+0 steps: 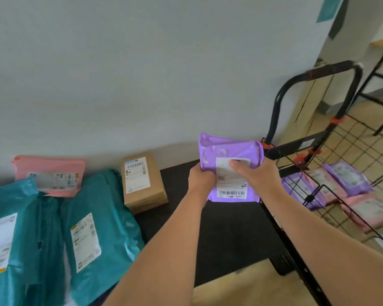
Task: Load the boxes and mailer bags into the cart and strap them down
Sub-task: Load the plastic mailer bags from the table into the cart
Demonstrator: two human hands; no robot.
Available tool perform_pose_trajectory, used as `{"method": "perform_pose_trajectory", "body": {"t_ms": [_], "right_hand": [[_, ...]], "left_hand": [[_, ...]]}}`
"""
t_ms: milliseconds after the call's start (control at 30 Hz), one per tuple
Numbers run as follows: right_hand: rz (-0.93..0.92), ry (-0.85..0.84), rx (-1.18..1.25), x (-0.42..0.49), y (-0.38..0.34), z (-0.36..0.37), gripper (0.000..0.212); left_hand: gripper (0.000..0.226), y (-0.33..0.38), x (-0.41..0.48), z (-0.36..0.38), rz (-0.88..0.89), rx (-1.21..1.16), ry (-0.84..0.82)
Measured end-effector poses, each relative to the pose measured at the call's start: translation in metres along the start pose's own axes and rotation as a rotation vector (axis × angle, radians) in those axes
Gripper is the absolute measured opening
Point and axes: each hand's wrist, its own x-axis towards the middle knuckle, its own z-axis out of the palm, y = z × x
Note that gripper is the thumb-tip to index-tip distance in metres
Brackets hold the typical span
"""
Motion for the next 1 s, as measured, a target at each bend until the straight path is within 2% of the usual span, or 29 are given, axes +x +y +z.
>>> {"method": "perform_pose_trajectory", "body": {"t_ms": [133,300,400,533,667,767,1000], "right_hand": [[0.087,-0.070,-0.015,0.004,0.026,-0.032,0.025],[0.142,-0.053,-0.003,0.007,0.062,-0.073,0.037],[0.191,0.026,-0.002,0.006,0.084,-0.102,0.037],[0.316,0.085,0.109,0.006,0.108,-0.140,0.023],[0.417,0.179,0.268,0.007,0.127,-0.172,0.030],[0.472,0.285,0.354,0.010,0.143,-0.192,0.018],[0.541,0.444,0.489,0.037,0.176,-0.249,0.020]], "left_hand": [[0.034,-0.008,-0.007,0.043,0.003,0.033,0.001],[0.033,-0.017,-0.015,0.098,-0.009,0.103,-0.043],[0.037,-0.024,-0.024,0.134,0.011,0.125,-0.100],[0.035,-0.031,-0.036,0.177,0.027,0.117,-0.177],[0.035,-0.027,-0.040,0.214,0.055,0.139,-0.284],[0.033,-0.027,-0.036,0.241,0.060,0.151,-0.356],[0.042,-0.027,-0.017,0.315,0.066,0.205,-0.515]]}}
